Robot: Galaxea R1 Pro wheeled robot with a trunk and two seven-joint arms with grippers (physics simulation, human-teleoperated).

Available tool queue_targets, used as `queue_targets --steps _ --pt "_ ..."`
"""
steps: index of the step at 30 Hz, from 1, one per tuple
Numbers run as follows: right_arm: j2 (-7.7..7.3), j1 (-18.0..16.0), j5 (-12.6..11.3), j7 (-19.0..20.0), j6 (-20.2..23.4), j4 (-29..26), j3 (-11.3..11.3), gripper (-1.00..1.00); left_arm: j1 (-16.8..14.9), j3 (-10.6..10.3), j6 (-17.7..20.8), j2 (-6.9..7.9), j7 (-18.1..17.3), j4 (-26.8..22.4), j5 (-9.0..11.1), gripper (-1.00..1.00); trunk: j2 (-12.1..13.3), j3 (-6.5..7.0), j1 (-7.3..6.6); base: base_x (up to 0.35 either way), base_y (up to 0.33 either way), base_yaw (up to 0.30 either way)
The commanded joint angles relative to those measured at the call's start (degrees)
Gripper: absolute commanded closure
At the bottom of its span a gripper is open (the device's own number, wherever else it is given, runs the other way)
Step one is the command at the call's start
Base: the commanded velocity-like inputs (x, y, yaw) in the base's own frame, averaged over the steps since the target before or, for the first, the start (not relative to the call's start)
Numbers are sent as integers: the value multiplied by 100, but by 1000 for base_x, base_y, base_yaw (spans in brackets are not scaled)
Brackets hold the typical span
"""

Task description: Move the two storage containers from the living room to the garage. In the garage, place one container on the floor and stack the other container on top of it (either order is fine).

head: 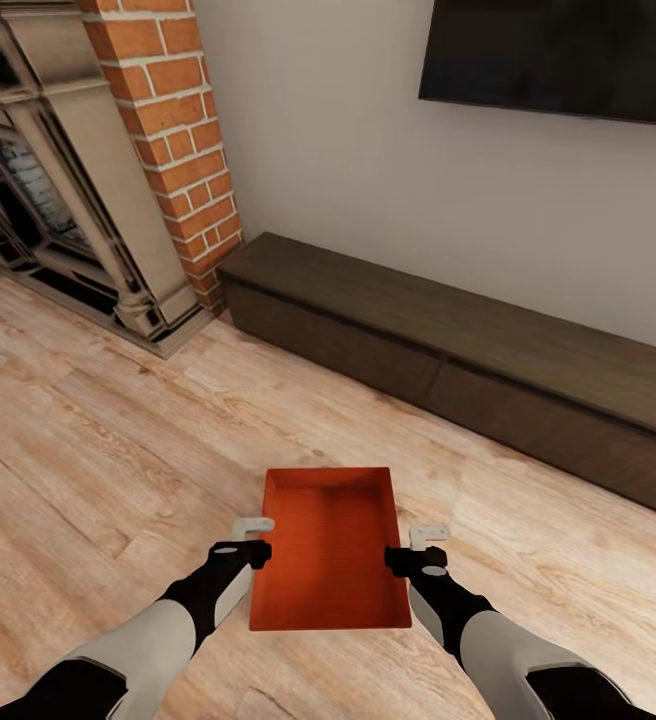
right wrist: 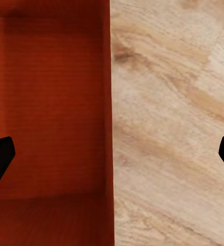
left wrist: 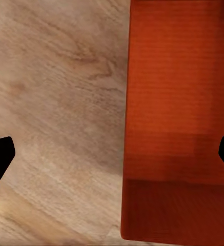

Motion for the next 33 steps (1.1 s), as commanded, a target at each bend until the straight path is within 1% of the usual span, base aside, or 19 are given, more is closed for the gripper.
queue_targets --steps 1,6,14,24,33 --pt "1 -4 11 -14 -11 6 21 -100 -1 -45 30 1 37 48 56 -100 -43 -22 22 0 0 0" --pt "0 -4 11 49 -5 6 21 -100 -1 -46 29 -7 32 87 51 -100 -244 -111 132 0 0 0" --pt "-54 -4 2 163 -3 6 21 -100 -1 -47 29 -1 43 99 36 -100 -565 -255 308 0 0 0" --pt "-37 -4 -7 182 -3 9 21 -100 -1 -41 14 14 48 99 22 -100 -966 -435 527 0 0 0" --pt "-59 -4 1 183 -3 6 21 -100 -1 -40 12 13 48 97 15 -100 -1327 -596 725 0 0 0"
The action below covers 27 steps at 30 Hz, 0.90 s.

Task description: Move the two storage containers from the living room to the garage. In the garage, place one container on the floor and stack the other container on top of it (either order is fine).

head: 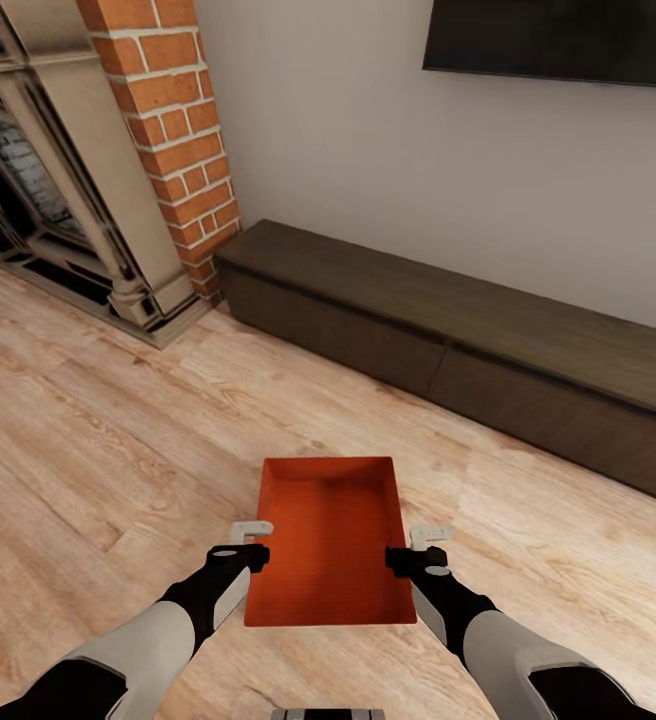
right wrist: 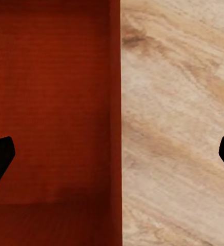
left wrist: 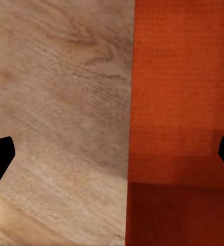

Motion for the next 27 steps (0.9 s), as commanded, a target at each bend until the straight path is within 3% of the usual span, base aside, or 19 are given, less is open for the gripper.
queue_targets --steps 1,27 --pt "0 -3 10 -28 -14 8 21 -100 -1 -49 31 4 38 -12 50 -100 -43 -22 22 0 0 0" --pt "0 -3 10 -31 -8 6 13 -100 -1 -40 31 11 38 -20 59 -100 -1086 -489 593 0 0 0"
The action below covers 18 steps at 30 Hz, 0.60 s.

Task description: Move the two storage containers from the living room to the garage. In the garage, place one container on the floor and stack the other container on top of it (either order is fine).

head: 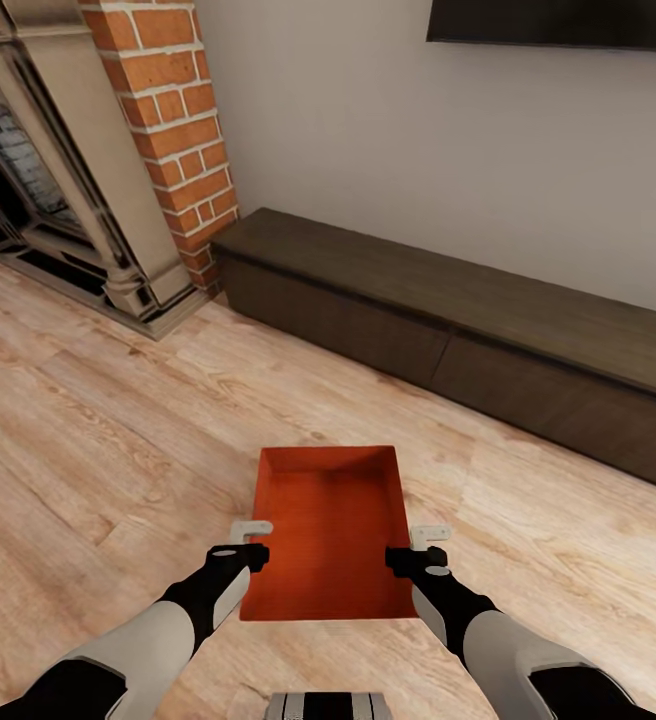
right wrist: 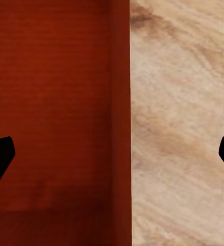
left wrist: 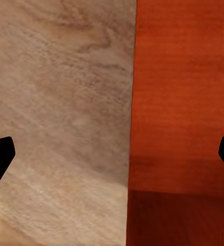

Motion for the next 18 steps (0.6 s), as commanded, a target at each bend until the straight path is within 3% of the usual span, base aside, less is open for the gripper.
queue_targets --steps 1,18 --pt "1 -3 10 -29 -13 6 20 -100 -1 -49 31 4 38 -12 50 -100 -43 -22 22 0 0 0" --pt "0 -3 11 -28 -26 6 19 -100 -1 -49 18 3 38 -18 50 -100 -725 -327 395 0 0 0"
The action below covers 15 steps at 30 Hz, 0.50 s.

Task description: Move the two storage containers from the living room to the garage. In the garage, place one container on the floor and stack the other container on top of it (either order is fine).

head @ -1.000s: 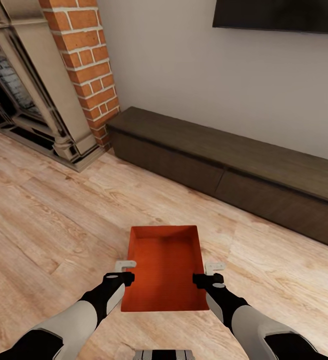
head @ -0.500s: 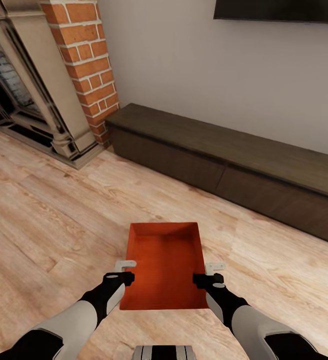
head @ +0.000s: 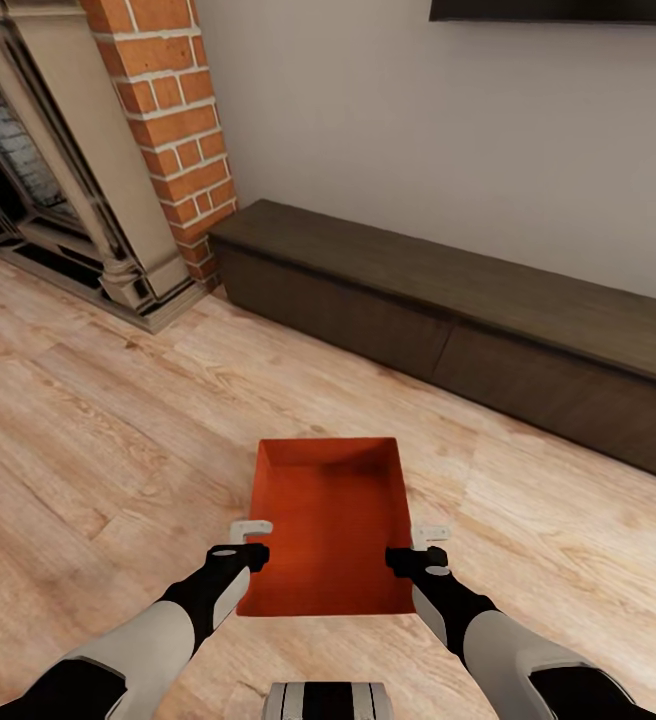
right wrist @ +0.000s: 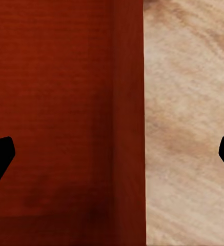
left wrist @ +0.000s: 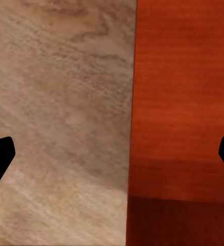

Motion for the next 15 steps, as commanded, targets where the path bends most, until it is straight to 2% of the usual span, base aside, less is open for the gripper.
queue_targets --steps 1,15 --pt "-1 -3 10 -28 -12 6 20 -100 -1 -49 32 2 38 -14 50 -100 -3 -4 0 0 0 0" --pt "-16 -3 10 -25 -13 6 20 -100 -1 -49 17 5 38 -9 50 -100 -3 -4 0 0 0 0"
